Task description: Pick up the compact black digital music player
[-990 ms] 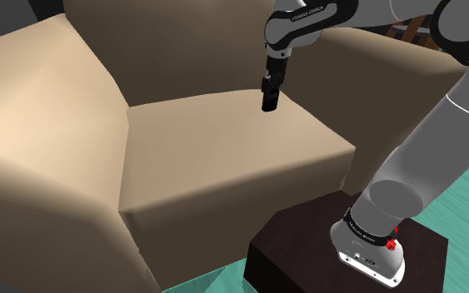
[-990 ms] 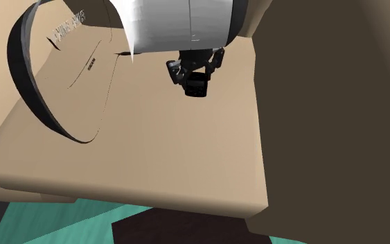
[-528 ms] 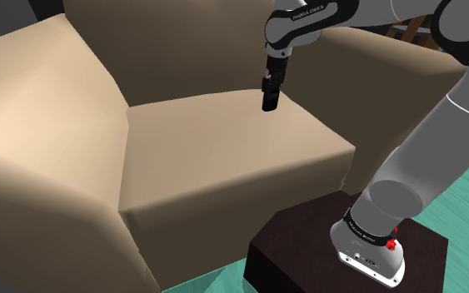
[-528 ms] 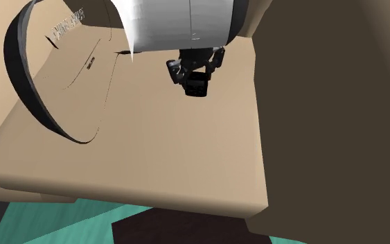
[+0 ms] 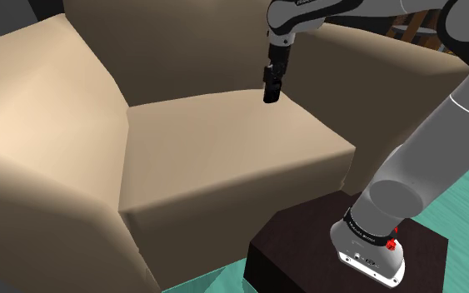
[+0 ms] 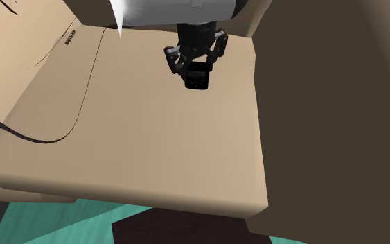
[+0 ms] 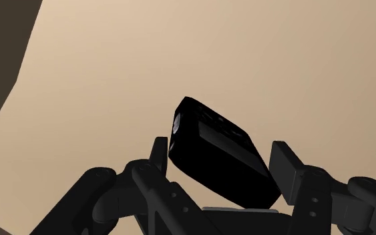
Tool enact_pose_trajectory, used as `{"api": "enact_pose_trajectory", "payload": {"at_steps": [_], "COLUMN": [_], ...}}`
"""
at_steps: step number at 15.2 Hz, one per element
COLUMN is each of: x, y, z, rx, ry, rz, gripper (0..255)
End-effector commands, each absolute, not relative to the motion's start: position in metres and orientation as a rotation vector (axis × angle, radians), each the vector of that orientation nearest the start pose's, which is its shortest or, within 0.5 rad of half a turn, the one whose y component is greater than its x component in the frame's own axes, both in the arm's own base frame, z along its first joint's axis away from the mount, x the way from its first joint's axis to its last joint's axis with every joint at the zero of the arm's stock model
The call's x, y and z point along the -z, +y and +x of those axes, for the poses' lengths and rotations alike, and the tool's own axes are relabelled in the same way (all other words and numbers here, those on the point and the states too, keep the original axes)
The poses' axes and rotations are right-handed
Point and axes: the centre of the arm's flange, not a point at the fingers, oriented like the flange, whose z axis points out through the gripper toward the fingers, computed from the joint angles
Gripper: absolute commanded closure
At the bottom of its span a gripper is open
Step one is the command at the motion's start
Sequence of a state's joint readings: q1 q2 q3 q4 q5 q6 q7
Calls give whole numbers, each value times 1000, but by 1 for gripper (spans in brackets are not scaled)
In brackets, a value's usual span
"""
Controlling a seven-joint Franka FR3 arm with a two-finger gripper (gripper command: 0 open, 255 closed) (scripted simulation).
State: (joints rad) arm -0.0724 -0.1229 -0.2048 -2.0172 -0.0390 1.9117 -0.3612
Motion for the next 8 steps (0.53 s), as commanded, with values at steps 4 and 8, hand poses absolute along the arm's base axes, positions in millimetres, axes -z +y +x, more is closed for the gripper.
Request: {"api": "enact_pose_trajectory", "payload": {"at_steps": [4,8], "x": [-533,-544], "y": [-150,-150], "z": [502,502], "rx": [17,17], "ry": [-155,-155], "rz": [-3154,-3154], "gripper": [255,255]}}
